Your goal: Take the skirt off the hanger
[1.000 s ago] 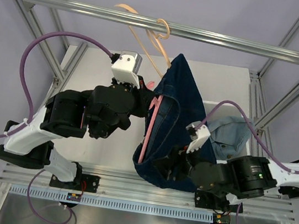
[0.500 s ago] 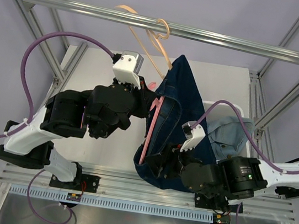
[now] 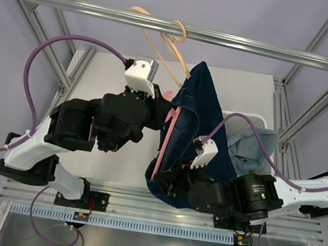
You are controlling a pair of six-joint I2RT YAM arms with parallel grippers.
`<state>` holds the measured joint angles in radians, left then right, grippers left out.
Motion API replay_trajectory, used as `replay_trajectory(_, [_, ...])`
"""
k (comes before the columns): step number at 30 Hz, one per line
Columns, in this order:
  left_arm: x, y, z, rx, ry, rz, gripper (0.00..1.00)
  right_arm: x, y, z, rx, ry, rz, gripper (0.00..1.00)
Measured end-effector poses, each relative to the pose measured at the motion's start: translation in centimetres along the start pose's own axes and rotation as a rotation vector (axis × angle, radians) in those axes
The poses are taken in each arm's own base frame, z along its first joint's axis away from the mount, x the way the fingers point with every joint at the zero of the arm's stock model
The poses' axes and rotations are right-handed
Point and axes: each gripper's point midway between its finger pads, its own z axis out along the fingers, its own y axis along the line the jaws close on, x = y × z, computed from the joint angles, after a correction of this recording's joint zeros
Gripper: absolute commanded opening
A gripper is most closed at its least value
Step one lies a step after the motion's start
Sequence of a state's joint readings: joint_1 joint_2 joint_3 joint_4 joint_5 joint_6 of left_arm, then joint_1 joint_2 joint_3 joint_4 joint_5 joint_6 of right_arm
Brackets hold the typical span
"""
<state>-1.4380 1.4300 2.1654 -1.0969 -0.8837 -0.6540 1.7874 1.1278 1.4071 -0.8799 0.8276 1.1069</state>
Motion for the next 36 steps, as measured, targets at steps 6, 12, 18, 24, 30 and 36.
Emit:
replay_trajectory(6, [0.0, 0.0, 0.0, 0.001, 0.001, 0.006, 0.00, 0.7, -0.5, 0.3, 0.014, 0.008, -0.001, 0.33])
replay_trajectory(12, [-0.1, 0.0, 0.0, 0.004, -0.003, 0.016, 0.00, 1.5, -0.2, 0.5, 0.005, 0.042, -0.009, 0.00])
replay_trajectory(18, [-0.5, -0.4, 0.1, 0.015, -0.016, 0.011, 0.00, 4.6, 3.0, 2.7, 0.004, 0.130, -0.137, 0.00])
replay_trajectory(24, [0.0, -1.3, 0.4, 0.041, 0.005, 0.029, 0.00, 8.4, 1.9, 4.1, 0.042, 0.193, -0.200, 0.00])
replay_trajectory(30, [-0.7, -2.1, -0.2, 0.094, 0.007, -0.005, 0.00, 9.2, -2.4, 3.0, 0.090, 0.203, -0.168, 0.00])
replay_trajectory(36, [-0.8, -1.7, -1.8, 0.164, 0.018, -0.060, 0.00, 6.0, -4.6, 1.1, 0.136, 0.129, -0.093, 0.00])
